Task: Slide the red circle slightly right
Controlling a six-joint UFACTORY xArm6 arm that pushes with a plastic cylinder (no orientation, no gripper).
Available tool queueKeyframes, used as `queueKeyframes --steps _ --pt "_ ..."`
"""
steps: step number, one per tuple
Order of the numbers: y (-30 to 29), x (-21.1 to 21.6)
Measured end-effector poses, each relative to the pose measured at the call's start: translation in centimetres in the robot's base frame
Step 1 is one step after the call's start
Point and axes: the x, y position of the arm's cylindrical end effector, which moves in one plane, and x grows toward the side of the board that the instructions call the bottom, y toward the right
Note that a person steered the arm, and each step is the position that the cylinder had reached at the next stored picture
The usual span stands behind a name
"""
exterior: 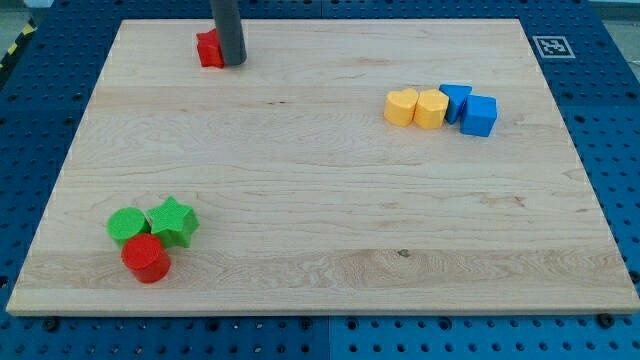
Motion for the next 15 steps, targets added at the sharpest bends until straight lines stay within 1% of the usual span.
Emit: queueKeyframes --steps 1,2,3,4,5,6,7,8,9,10,11,12,13,15 --pt "-2.1 -0.4" --pt "-3.4 -2.5" --pt "-3.9 -3.4" --pt "-0.2 4.5" --pt "4.5 14.2" --pt "7.8 23.7" --pt "7.6 34.3" --pt "7.2 34.3" --pt "3.0 34.2" --pt "-6.0 34.2" --pt "-9.4 34.1" --pt "-9.2 31.9" --pt "-7.6 31.9" --pt "0.5 32.3"
